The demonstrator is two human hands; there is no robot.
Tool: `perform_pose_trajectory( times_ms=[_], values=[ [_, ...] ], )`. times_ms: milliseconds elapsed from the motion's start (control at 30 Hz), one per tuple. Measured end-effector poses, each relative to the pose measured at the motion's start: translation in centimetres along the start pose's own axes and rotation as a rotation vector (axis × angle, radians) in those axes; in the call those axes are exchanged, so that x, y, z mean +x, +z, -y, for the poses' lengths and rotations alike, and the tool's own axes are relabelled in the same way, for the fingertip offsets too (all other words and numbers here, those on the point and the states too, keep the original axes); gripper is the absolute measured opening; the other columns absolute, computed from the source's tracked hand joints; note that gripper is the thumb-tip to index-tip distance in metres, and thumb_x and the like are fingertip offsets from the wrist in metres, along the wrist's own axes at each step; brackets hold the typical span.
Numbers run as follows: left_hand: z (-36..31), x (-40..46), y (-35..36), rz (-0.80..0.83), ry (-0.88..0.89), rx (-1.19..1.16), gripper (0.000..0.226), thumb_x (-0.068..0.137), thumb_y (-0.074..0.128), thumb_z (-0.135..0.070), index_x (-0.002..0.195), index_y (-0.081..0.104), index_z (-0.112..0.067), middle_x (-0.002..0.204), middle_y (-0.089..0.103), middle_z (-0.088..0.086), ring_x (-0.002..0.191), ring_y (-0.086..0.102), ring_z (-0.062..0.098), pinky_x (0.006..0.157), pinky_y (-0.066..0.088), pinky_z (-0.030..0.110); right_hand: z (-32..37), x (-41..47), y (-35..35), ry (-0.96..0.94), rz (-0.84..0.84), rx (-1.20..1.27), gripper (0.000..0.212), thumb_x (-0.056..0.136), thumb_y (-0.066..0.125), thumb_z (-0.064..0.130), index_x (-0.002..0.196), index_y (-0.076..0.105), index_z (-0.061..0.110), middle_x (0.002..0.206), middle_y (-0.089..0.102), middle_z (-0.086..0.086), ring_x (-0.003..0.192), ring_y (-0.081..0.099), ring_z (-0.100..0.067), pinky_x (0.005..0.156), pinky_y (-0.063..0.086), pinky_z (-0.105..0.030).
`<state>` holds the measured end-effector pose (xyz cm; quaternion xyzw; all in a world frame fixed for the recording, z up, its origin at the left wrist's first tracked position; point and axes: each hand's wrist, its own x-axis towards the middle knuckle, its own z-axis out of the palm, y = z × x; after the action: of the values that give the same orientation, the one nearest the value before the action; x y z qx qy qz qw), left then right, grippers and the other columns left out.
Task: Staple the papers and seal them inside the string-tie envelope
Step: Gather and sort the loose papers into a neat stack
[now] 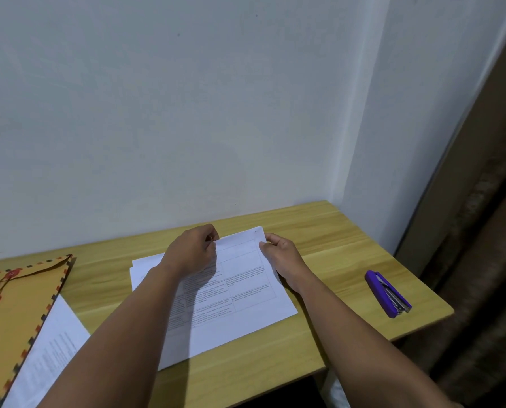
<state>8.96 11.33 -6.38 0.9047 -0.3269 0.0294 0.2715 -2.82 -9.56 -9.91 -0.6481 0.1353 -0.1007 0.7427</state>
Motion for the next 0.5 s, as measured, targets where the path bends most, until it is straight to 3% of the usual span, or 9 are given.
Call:
perform_pose_trajectory(
  times_ms=[67, 167, 267, 500],
  values=[
    [0.2, -0.1, 0.0, -0.023, -0.012, -0.008, 0.012, 0.092, 0.056, -0.018, 0.091, 0.057, -0.029, 0.091, 0.066, -0.011, 0.086, 0.059, 0.018, 0.073, 0.051, 0.036, -0.5, 0.1, 0.5, -0.016, -0.024, 0.04, 0.028, 0.107, 0.052, 0.001, 0.123, 0.074, 0.009, 0.104, 0.081, -0.012, 0.085, 0.079, -0.02, 0.072, 0.061, -0.031],
    [0.3, -0.3, 0.0, -0.071, -0.04, -0.041, 0.013, 0.091, 0.057, -0.017, 0.09, 0.058, -0.03, 0.09, 0.066, -0.011, 0.085, 0.06, 0.017, 0.072, 0.053, 0.038, -1.3, 0.3, 1.1, -0.046, -0.047, 0.082, 0.032, 0.107, 0.049, -0.003, 0.12, 0.074, 0.011, 0.106, 0.081, -0.013, 0.094, 0.078, -0.028, 0.086, 0.063, -0.043],
    [0.3, -0.4, 0.0, -0.078, -0.061, -0.07, 0.014, 0.092, 0.056, -0.017, 0.091, 0.058, -0.031, 0.09, 0.066, -0.012, 0.085, 0.06, 0.015, 0.073, 0.053, 0.039, -1.6, 0.2, 1.3, -0.07, -0.058, 0.069, 0.036, 0.107, 0.047, -0.005, 0.121, 0.073, 0.014, 0.109, 0.081, -0.012, 0.098, 0.078, -0.028, 0.089, 0.062, -0.044],
    [0.4, -0.4, -0.2, -0.079, -0.04, -0.109, 0.027, 0.096, 0.056, -0.019, 0.113, 0.068, -0.036, 0.096, 0.064, -0.011, 0.092, 0.063, 0.015, 0.08, 0.055, 0.038, -1.7, 0.0, 1.5, -0.091, -0.087, 0.021, 0.042, 0.108, 0.046, -0.004, 0.123, 0.072, 0.026, 0.112, 0.081, -0.01, 0.102, 0.078, -0.031, 0.093, 0.06, -0.05]
  ],
)
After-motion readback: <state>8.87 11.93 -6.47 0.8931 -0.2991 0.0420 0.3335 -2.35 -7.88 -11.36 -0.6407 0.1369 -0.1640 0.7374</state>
